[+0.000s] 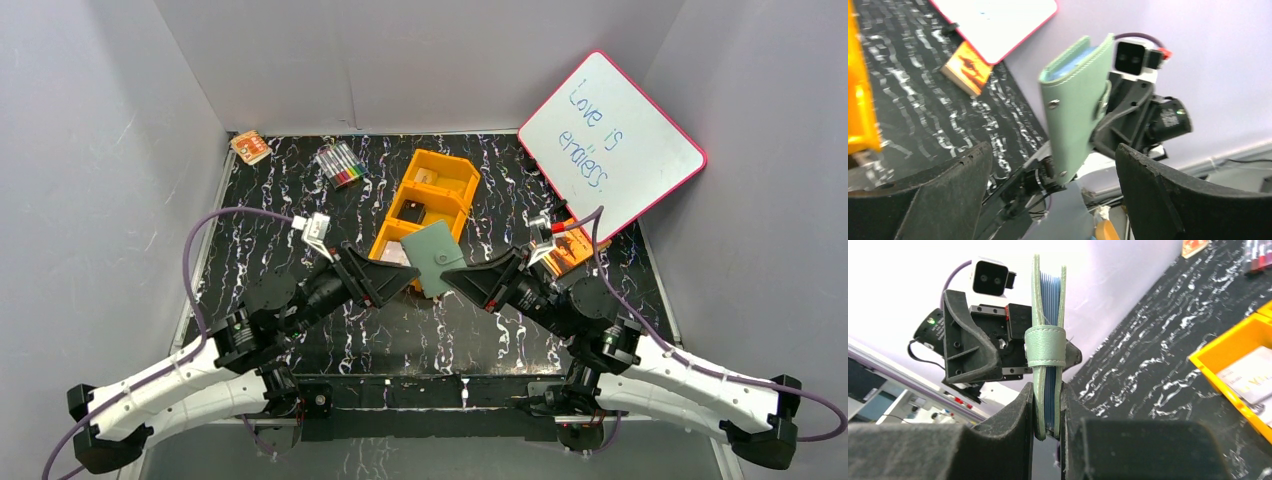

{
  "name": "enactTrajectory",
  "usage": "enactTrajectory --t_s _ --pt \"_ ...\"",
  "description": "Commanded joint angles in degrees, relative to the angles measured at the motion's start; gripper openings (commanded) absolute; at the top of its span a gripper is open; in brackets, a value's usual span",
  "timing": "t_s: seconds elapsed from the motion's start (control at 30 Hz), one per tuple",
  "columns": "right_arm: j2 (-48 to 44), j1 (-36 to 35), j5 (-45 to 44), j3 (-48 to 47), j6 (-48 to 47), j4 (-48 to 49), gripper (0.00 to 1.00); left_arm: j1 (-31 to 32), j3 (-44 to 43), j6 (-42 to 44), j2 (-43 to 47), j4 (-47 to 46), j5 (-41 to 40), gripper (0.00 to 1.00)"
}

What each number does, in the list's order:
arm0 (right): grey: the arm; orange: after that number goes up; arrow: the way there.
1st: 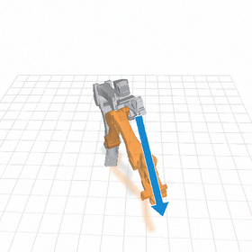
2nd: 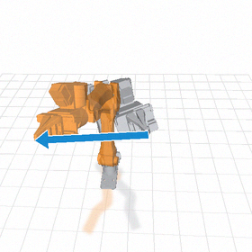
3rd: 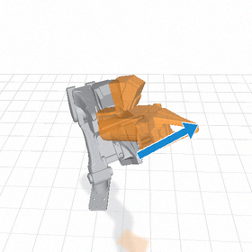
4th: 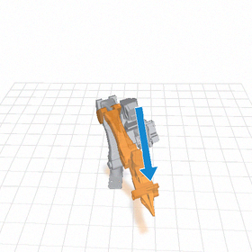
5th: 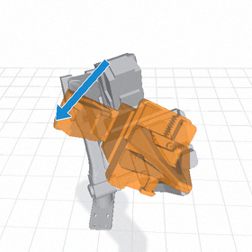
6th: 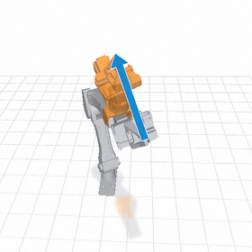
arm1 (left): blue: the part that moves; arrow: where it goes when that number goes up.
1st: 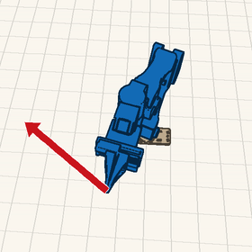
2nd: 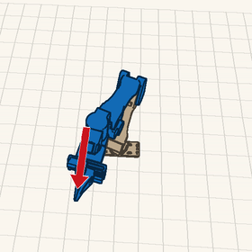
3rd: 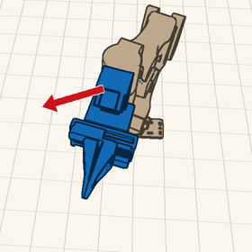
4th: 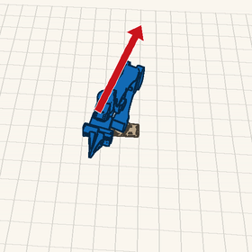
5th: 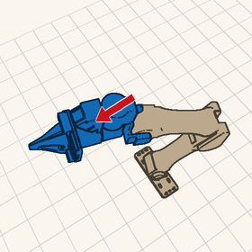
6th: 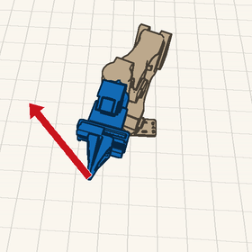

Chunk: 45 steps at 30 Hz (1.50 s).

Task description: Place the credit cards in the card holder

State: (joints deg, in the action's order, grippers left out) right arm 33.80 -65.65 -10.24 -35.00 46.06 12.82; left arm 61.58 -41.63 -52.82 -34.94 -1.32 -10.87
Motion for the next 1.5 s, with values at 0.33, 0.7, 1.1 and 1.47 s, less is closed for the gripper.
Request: enactTrajectory --t_s 0.33,0.7,1.1,1.47 --pt "1.67 0.05 2.2 4.32 4.64 26.18 0.0 0.12 -1.26 0.33 -5.95 -18.64 7.59 0.68" --pt "2.78 0.02 2.82 4.67 5.31 26.71 0.0 0.12 -2.46 1.18 -7.17 -20.03 8.39 0.46" --pt "2.66 0.01 2.94 5.42 5.49 27.07 0.0 0.12 -2.36 1.23 -7.34 -20.67 8.32 0.42" --pt "2.71 0.01 3.03 5.9 5.69 27.27 0.0 0.12 -2.28 2.37 -7.34 -22.22 8.95 0.29"
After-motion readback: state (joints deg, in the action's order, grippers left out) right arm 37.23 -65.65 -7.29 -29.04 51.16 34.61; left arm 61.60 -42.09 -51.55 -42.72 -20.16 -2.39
